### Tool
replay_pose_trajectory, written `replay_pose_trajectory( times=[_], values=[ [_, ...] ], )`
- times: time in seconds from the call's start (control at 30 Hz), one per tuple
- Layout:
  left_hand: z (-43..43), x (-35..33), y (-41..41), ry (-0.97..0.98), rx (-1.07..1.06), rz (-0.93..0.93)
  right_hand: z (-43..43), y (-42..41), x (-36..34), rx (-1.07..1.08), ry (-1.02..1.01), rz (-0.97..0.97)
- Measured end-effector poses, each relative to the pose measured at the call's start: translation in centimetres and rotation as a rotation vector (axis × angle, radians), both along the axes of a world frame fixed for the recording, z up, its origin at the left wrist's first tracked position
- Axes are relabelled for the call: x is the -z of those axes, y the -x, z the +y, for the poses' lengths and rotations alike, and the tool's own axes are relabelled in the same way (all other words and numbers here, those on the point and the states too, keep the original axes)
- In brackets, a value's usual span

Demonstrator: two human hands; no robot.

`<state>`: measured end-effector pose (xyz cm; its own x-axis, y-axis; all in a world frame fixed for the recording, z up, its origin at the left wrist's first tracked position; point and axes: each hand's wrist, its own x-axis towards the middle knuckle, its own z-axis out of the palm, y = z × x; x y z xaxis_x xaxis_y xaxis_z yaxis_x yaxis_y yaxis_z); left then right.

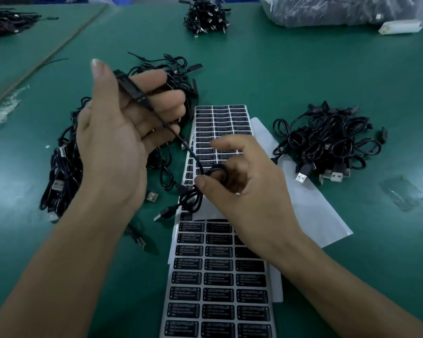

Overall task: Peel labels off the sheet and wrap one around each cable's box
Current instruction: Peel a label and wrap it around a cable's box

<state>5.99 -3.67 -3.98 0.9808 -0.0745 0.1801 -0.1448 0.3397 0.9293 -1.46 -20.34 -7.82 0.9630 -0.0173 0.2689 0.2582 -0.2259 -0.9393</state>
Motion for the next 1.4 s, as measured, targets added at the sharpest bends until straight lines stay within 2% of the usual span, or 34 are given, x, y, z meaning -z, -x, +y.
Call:
replay_pose_trajectory(
  times=[0.13,0.23,0.3,0.4,0.5,0.6,0.67,0.77,0.87,0.93,1.03,1.17,1.27,1.33,1.4],
  values=[
    [-0.6,0.2,0.4,-0.240,-0.208,0.072,-1.4,-0.8,-0.7,0.011,-0.190,0.029],
    [-0.1,0.4,-0.1,-0.491,-0.448,-0.040,-3.7,-1.7,-1.6,0.195,-0.354,-0.001],
    [0.5,0.7,-0.2,-0.709,-0.527,-0.160,-5.4,-2.1,-2.1,0.374,-0.397,-0.026],
    [0.8,0.9,0.4,-1.074,-0.586,-0.220,-8.0,-2.4,-2.6,0.560,-0.304,-0.064],
    [0.9,1.2,0.7,-1.377,-0.546,-0.136,-9.6,-2.5,-2.5,0.655,-0.185,-0.015],
    [0.6,1.2,1.0,-1.585,-0.523,-0.069,-10.2,-2.4,-2.3,0.711,-0.092,0.003],
    [0.4,1.3,1.1,-1.644,-0.502,-0.076,-10.0,-2.3,-2.3,0.743,-0.019,-0.052],
    [0.4,1.5,1.1,-1.612,-0.458,-0.073,-8.8,-2.0,-2.0,0.729,0.098,-0.149],
    [0.3,1.3,1.2,-1.517,-0.476,-0.084,-6.8,-1.7,-1.3,0.602,0.220,-0.211],
    [0.3,1.2,1.3,-1.384,-0.491,-0.128,-5.7,-1.5,-0.7,0.487,0.310,-0.225],
    [0.0,0.8,1.3,-1.060,-0.544,-0.259,-4.2,-1.3,-0.1,0.344,0.421,-0.240],
    [-1.1,0.6,1.9,-0.719,-0.600,-0.577,-3.0,-1.1,-0.1,0.215,0.318,-0.213],
    [-2.1,1.0,2.5,-0.671,-0.512,-0.864,-2.8,-0.8,-0.2,0.109,0.227,-0.146],
    [-2.7,1.3,2.9,-0.681,-0.381,-0.908,-2.8,-0.7,-0.5,0.048,0.061,-0.068],
    [-3.1,1.4,3.1,-0.692,-0.235,-0.823,-2.8,-0.7,-1.0,0.006,-0.163,0.017]
  ],
)
